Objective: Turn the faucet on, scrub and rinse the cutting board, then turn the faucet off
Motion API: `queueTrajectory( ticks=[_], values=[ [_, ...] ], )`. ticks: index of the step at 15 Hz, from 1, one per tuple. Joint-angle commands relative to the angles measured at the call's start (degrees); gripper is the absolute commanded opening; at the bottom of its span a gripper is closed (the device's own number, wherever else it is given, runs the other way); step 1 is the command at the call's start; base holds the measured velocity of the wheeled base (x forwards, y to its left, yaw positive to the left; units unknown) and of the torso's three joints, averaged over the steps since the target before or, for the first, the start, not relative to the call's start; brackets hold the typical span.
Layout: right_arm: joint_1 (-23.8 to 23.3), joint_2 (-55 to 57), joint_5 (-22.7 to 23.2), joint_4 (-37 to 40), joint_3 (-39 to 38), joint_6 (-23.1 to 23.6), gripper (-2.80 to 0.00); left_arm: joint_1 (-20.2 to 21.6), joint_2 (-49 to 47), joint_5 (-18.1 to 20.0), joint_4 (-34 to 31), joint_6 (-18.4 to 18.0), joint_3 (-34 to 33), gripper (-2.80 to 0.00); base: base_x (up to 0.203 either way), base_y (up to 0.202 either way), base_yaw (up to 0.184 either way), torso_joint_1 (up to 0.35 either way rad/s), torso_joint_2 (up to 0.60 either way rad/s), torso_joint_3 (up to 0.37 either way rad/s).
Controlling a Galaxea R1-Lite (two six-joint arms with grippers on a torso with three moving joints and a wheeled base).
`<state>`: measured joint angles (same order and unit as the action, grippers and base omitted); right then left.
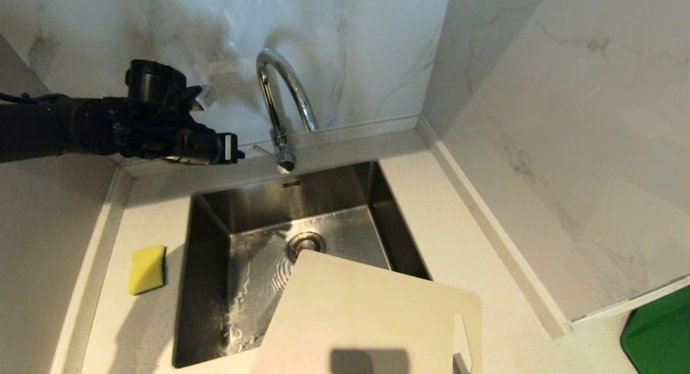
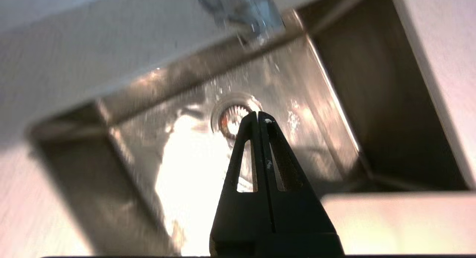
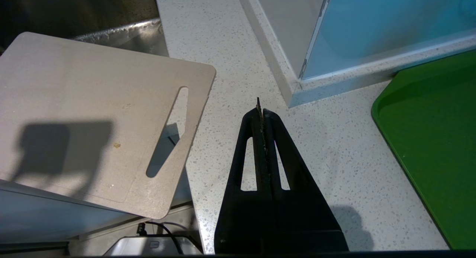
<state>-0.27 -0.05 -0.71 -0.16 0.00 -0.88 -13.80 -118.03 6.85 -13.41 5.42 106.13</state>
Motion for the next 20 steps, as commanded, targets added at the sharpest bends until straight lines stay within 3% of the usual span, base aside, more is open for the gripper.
queueTrajectory(
  ticks=[1, 5, 9, 12, 16, 18, 20],
  values=[
    [0.0, 0.05, 0.0, -0.02, 0.0, 0.0, -2.8, 0.01, 9.03, 0.07, -0.64, -0.12, -6.77, -2.8, 0.0, 0.0, 0.0, 0.0, 0.0, 0.0],
    [0.0, 0.05, 0.0, -0.02, 0.0, 0.0, -2.8, -0.1, 21.25, 0.11, -0.94, -0.59, -18.81, -2.8, 0.0, 0.0, 0.0, 0.0, 0.0, 0.0],
    [0.0, 0.05, 0.0, -0.02, 0.0, 0.02, -2.8, -0.16, 30.27, -0.79, -0.4, -3.28, -28.96, -2.8, 0.0, 0.0, 0.0, 0.0, 0.0, 0.0],
    [0.0, 0.05, 0.0, -0.02, 0.0, 0.0, -2.8, -0.1, 35.06, -6.37, 0.32, -3.05, -34.7, -2.8, 0.0, 0.0, 0.0, 0.0, 0.0, 0.0],
    [0.0, 0.05, 0.0, -0.02, 0.0, 0.0, -2.8, 0.03, 40.77, -10.55, 3.44, -3.08, -44.63, -2.8, 0.0, 0.0, 0.0, 0.0, 0.0, 0.0],
    [0.0, 0.05, 0.0, -0.02, 0.0, 0.0, -2.8, 4.95, 42.92, -7.68, 6.7, -4.56, -47.27, -2.8, 0.0, 0.0, 0.0, 0.0, 0.0, 0.0],
    [0.0, 0.05, 0.0, -0.02, 0.0, 0.0, -2.8, 11.52, 45.43, -0.12, 7.43, -10.63, -50.37, -2.8, 0.0, 0.0, 0.0, 0.0, 0.0, 0.0]
  ],
)
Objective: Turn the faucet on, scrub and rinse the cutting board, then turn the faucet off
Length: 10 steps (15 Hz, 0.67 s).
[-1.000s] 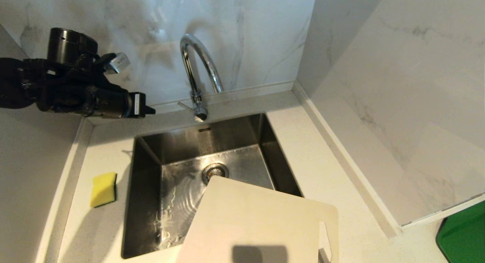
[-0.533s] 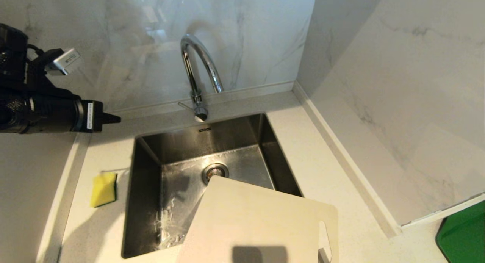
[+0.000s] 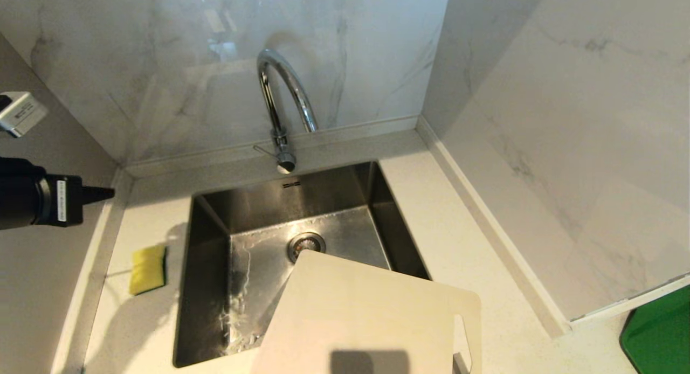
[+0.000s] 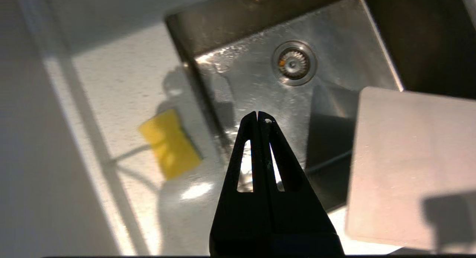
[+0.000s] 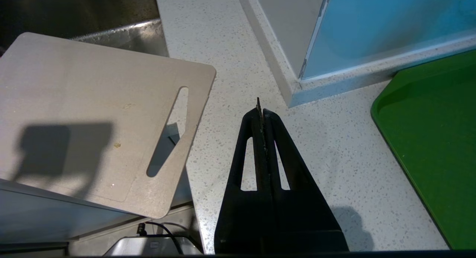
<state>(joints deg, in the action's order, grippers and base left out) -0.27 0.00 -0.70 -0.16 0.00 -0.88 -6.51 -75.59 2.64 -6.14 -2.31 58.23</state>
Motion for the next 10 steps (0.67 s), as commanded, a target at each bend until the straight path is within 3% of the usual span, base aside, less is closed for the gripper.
queueTrajectory(
  ticks=[1, 4, 10],
  values=[
    [0.0, 0.0, -0.01, -0.02, 0.0, 0.04, -2.8, 4.93, 4.23, 4.53, 0.46, -3.35, -4.2, -2.8, 0.0, 0.0, 0.0, 0.0, 0.0, 0.0],
    [0.0, 0.0, -0.01, -0.02, 0.0, 0.0, -2.8, 4.74, 10.79, 2.33, 0.9, -2.98, -10.62, -2.8, 0.0, 0.0, 0.0, 0.0, 0.0, 0.0],
    [0.0, 0.0, -0.01, -0.02, 0.0, 0.0, -2.8, 6.92, 35.05, -0.1, 10.03, -2.6, -37.91, -2.8, 0.0, 0.0, 0.0, 0.0, 0.0, 0.0]
  ],
)
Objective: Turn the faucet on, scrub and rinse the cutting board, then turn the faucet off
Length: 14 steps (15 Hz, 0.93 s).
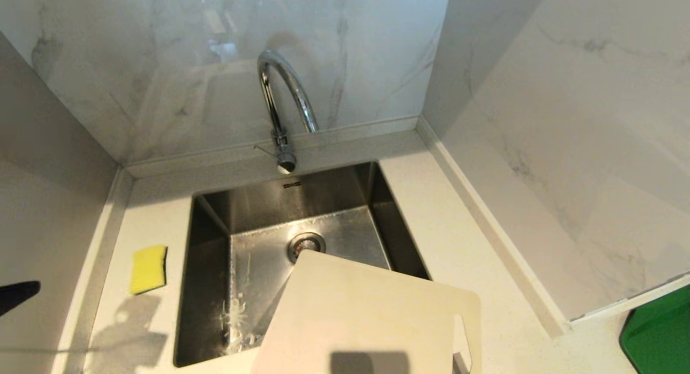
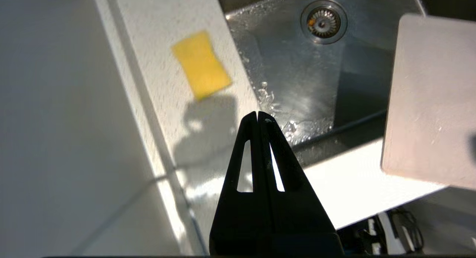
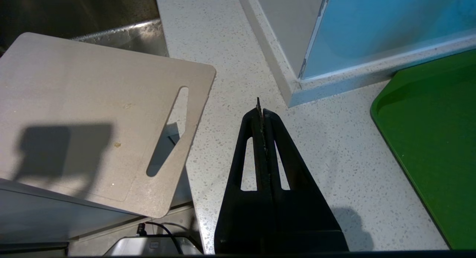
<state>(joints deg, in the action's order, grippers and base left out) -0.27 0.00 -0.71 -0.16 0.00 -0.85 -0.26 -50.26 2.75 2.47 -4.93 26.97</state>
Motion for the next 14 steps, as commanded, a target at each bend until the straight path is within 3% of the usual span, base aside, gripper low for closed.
queueTrajectory(
  ticks=[1, 5, 8, 14],
  values=[
    [0.0, 0.0, 0.0, -0.02, 0.0, -0.03, -2.8, 0.97, 13.24, -0.45, 2.37, 0.12, -9.82, -2.8, 0.0, 0.0, 0.0, 0.0, 0.0, 0.0],
    [0.0, 0.0, 0.0, -0.02, 0.0, -0.03, -2.8, 1.37, 22.86, -0.85, 3.76, -0.06, -20.25, -2.8, 0.0, 0.0, 0.0, 0.0, 0.0, 0.0],
    [0.0, 0.0, 0.0, -0.02, 0.0, -0.03, -2.8, 1.41, 28.25, -0.83, 4.77, -2.4, -26.04, -2.8, 0.0, 0.0, 0.0, 0.0, 0.0, 0.0],
    [0.0, 0.0, 0.0, -0.02, 0.0, -0.03, -2.8, 1.4, 37.48, -0.98, -2.55, -0.26, -27.06, -2.8, 0.0, 0.0, 0.0, 0.0, 0.0, 0.0]
  ],
)
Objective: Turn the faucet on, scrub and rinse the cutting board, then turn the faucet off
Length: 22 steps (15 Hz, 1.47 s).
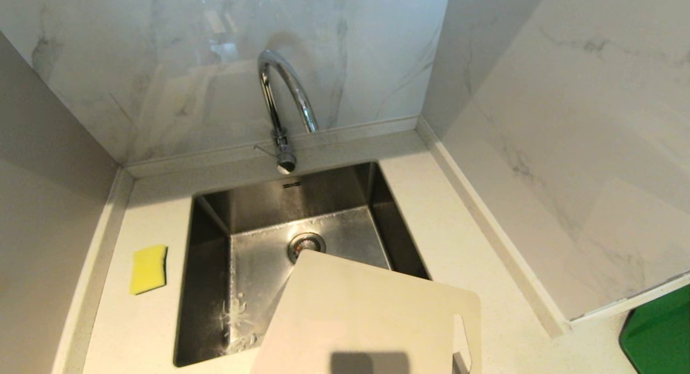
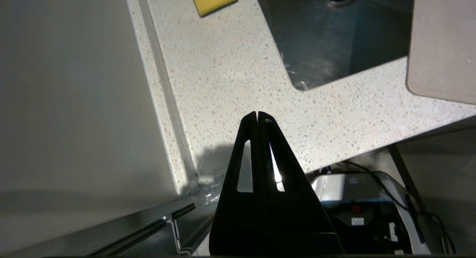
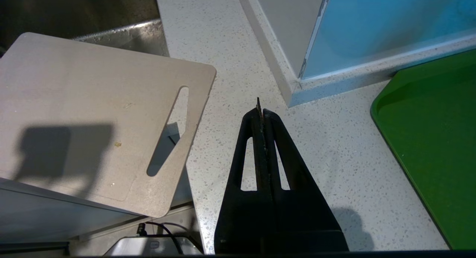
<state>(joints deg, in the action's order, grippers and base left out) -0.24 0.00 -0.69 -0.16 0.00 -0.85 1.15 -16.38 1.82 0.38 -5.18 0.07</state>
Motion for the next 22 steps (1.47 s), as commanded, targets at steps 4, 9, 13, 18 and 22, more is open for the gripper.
queueTrajectory(
  ticks=[4, 9, 13, 18, 22],
  values=[
    [-0.02, 0.0, -0.01, -0.02, 0.0, 0.0, -2.8, -0.06, 8.03, -0.07, -0.64, 0.48, -0.15, -2.8, 0.0, 0.0, 0.0, 0.0, 0.0, 0.0],
    [-0.02, 0.0, -0.01, -0.02, 0.0, -0.02, -2.8, -0.16, 14.83, 0.16, -0.55, -0.14, -0.15, -2.8, 0.0, 0.0, 0.0, 0.0, 0.0, 0.0],
    [-0.02, 0.0, -0.01, -0.02, 0.0, -0.03, -2.8, -0.18, 16.65, -0.22, -0.55, 1.22, -0.15, -2.8, 0.0, 0.0, 0.0, 0.0, 0.0, 0.0],
    [-0.02, 0.0, -0.01, -0.02, 0.0, -0.03, -2.8, -0.18, 16.65, -0.89, -0.55, 3.03, -0.15, -2.8, 0.0, 0.0, 0.0, 0.0, 0.0, 0.0],
    [-0.02, 0.0, -0.01, -0.02, 0.0, -0.03, -2.8, -0.18, 16.65, -1.2, -0.46, 2.9, -0.15, -2.8, 0.0, 0.0, 0.0, 0.0, 0.0, 0.0]
  ],
)
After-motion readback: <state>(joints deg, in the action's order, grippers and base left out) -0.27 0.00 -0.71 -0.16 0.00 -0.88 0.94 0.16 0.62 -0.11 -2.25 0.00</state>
